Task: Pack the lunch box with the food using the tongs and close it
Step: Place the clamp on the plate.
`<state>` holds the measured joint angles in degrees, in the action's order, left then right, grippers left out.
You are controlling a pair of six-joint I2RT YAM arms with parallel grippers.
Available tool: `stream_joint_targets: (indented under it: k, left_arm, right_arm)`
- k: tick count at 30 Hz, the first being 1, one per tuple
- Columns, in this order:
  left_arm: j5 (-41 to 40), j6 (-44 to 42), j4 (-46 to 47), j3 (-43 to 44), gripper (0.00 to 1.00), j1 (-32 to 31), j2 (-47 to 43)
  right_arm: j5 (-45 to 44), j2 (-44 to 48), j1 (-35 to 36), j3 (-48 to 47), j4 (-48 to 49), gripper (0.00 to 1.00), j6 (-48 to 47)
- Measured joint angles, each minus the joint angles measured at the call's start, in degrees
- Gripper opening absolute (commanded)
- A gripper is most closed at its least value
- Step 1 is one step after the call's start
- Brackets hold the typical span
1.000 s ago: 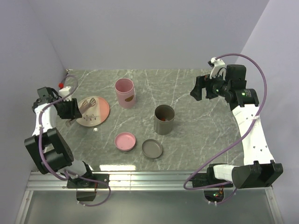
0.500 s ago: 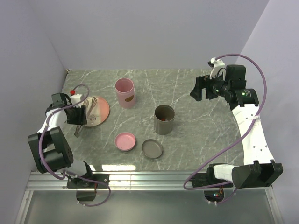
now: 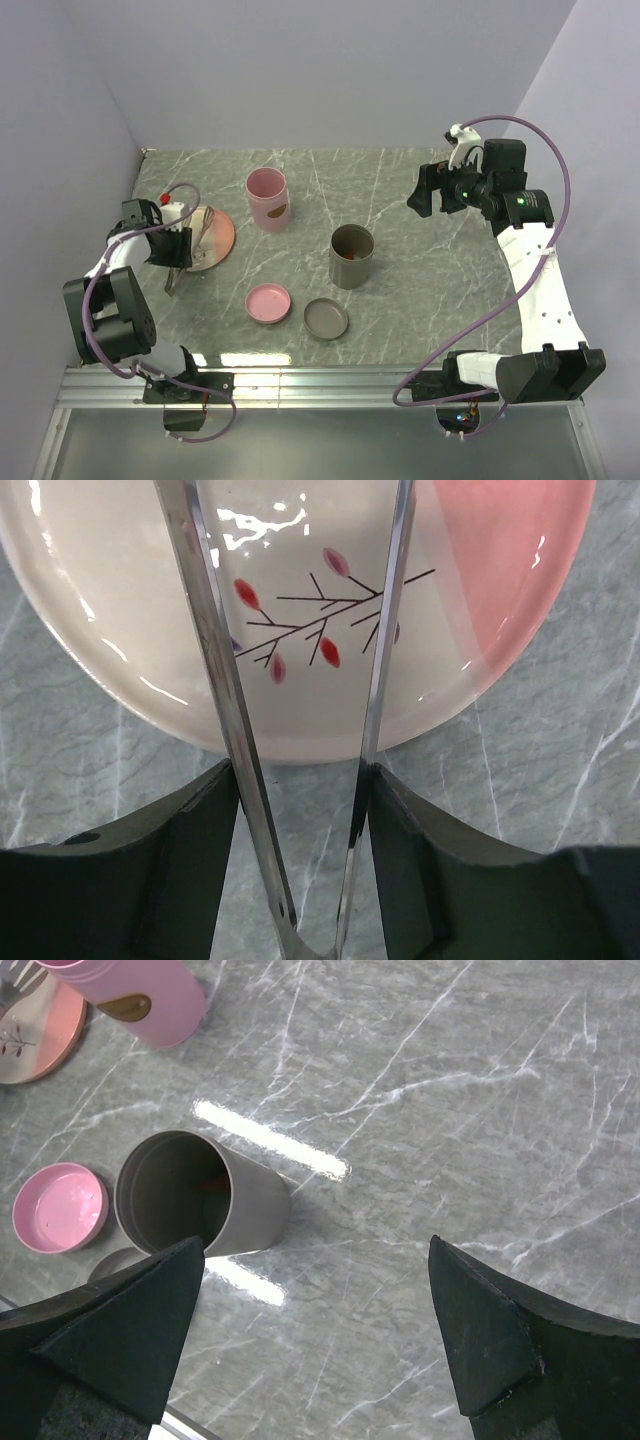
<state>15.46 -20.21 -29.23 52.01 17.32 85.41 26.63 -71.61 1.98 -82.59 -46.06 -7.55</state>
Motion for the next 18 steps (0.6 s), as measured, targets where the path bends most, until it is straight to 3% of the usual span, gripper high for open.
stream_joint_targets:
  k: [6,7,10,11,18]
  left_arm:
    - [-0.4,0.0,0.5,0.0,0.60,-0.6,1.8]
    - [-0.4,0.0,0.7,0.0,0.65,-0.7,2.0]
    - [-0.4,0.0,0.9,0.0,0.66,-0.9,2.6]
    - [-0.4,0.0,0.9,0.0,0.72,-0.9,2.7]
    - [-0.5,-0.1,1.2,0.0,0.73,-1.7,2.7]
  right_arm:
    - [0.0,0.0,0.0,0.0,-0.4,1.00,-0.4]
    - [0.0,0.0,0.0,0.0,-0.4,1.00,-0.4]
    - [0.0,0.0,0.0,0.0,-0.6,1.00,-0.6]
    - [0.0,0.0,0.0,0.0,-0.7,1.00,-0.6]
    - [0.0,-0.6,0.0,0.0,-0.8,1.00,-0.9]
